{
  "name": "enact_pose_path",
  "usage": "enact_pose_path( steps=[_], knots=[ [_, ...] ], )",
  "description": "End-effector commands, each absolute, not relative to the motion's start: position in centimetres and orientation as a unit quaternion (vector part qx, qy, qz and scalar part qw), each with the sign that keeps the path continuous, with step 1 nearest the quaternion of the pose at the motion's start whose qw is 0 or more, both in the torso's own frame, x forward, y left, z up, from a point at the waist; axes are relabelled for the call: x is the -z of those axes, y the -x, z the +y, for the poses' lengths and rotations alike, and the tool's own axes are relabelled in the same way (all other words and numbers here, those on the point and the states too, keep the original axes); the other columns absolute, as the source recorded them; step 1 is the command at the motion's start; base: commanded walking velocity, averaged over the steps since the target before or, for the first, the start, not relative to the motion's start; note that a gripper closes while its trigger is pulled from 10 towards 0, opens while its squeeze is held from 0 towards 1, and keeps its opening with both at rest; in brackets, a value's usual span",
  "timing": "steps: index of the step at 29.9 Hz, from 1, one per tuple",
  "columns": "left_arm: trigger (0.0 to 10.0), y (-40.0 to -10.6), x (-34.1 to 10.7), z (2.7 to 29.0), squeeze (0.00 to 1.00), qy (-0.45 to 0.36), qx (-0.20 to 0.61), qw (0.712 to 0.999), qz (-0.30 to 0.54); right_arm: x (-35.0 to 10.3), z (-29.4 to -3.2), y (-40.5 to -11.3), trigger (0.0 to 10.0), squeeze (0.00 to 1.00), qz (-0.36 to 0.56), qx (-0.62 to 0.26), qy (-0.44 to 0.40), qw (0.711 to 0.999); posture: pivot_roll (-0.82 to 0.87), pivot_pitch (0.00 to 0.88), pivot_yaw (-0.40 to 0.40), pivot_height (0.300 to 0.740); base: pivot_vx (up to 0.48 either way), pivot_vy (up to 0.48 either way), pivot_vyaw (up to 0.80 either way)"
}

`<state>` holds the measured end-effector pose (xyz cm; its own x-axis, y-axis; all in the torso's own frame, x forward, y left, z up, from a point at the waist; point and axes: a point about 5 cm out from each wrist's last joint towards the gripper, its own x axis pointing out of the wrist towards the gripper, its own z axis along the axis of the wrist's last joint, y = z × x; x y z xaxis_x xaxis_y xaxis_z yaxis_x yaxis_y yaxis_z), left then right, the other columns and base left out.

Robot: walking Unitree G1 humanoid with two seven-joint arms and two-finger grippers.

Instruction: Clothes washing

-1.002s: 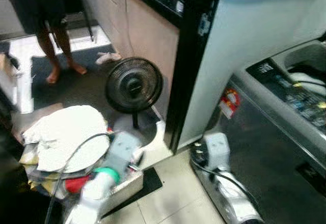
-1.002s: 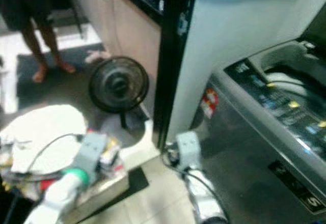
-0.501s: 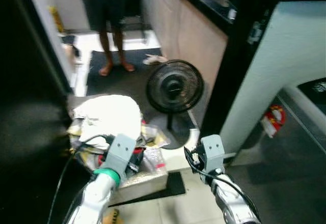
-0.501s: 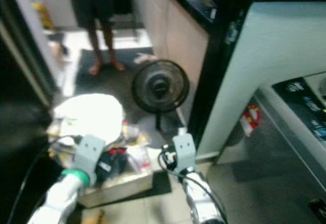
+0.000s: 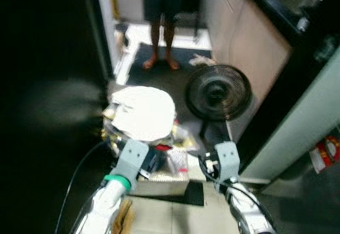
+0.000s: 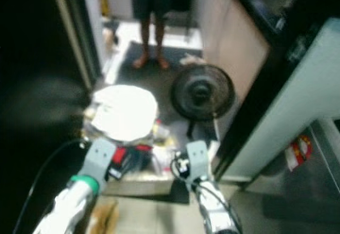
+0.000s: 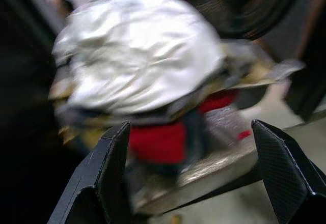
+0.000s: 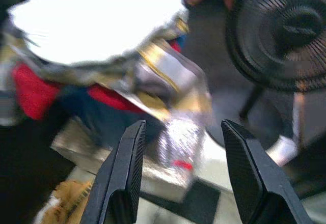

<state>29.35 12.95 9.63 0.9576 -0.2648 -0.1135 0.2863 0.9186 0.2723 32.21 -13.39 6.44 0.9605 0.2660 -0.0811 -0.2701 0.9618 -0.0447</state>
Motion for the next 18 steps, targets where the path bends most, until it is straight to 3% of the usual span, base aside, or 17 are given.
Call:
enact_pose_path(
  steps=[1, 4, 14, 18],
  knots=[
    [10.0, -29.09, -9.1, 12.69, 0.0, -0.143, 0.144, 0.978, 0.047, -5.47, -13.71, -31.53, 10.0, 0.0, 0.053, -0.133, 0.027, 0.989, 0.06, 0.074, -0.009, 0.74, 0.0, 0.0, 0.77],
    [10.0, -29.13, -9.2, 12.75, 0.0, -0.144, 0.142, 0.978, 0.04, -5.73, -13.62, -31.59, 10.0, 0.0, 0.043, -0.132, 0.016, 0.99, 0.06, 0.074, -0.008, 0.74, 0.0, 0.0, 0.76],
    [10.0, -29.34, -9.53, 12.79, 0.0, -0.146, 0.138, 0.979, 0.031, -6.15, -13.3, -31.76, 10.0, 0.0, 0.029, -0.135, 0.012, 0.99, 0.06, 0.076, -0.004, 0.74, 0.438, 0.0, 0.0],
    [10.0, -29.32, -9.51, 12.8, 0.0, -0.147, 0.138, 0.979, 0.031, -5.98, -13.33, -31.69, 10.0, 0.0, 0.033, -0.134, 0.019, 0.99, 0.06, 0.077, -0.004, 0.74, 0.431, 0.0, 0.78]
  ],
)
